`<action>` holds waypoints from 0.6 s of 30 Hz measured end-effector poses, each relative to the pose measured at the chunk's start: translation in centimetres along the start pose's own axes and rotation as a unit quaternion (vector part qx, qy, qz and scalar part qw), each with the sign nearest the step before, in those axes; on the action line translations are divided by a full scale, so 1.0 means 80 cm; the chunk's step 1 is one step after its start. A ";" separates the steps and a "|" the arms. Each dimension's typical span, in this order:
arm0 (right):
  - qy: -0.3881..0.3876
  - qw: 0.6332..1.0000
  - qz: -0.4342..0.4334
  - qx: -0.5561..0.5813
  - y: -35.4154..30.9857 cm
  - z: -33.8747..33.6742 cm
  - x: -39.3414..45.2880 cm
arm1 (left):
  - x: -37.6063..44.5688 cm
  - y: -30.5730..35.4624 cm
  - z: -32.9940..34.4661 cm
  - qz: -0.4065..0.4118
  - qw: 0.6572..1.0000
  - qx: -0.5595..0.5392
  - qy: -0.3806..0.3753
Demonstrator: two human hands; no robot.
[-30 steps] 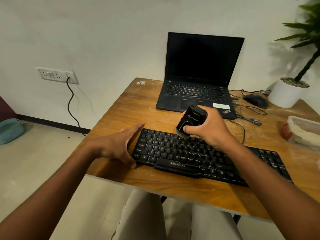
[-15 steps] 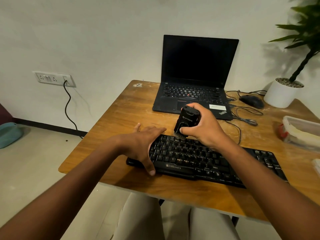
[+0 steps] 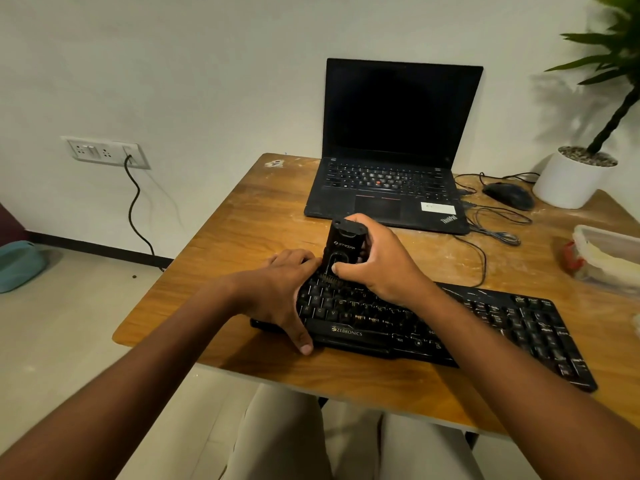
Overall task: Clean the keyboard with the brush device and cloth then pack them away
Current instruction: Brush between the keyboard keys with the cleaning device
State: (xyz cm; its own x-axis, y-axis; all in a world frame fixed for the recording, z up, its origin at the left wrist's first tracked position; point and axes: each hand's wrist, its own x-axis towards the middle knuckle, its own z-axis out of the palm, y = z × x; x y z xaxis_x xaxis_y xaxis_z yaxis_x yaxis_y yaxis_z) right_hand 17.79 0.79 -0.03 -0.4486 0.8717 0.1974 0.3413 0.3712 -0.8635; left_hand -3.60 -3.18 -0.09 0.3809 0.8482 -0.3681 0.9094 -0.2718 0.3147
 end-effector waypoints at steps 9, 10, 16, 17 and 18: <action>-0.103 0.978 0.038 -0.176 -0.022 -0.067 -0.001 | -0.001 0.002 0.001 0.011 1.000 -0.007 0.008; -0.086 0.983 0.029 -0.161 -0.023 -0.067 0.002 | -0.001 0.002 0.001 0.011 1.000 -0.007 0.009; -0.036 0.998 0.015 -0.052 -0.001 -0.020 0.018 | 0.000 -0.002 0.004 0.015 1.000 -0.006 0.014; -0.039 0.997 0.017 -0.065 0.002 -0.023 0.016 | 0.000 -0.002 0.004 0.017 1.000 -0.006 0.014; -0.047 0.994 0.021 -0.094 0.002 -0.032 0.014 | 0.000 -0.002 0.003 0.017 1.000 -0.006 0.014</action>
State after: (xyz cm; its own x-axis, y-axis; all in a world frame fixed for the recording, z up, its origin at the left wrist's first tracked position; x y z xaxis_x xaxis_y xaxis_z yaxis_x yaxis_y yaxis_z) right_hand 19.47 2.62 1.20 -0.5024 0.8574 0.1116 0.5053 0.3958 -0.7668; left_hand -3.70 -3.27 -0.37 0.4073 0.8505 -0.3327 0.8937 -0.2962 0.3369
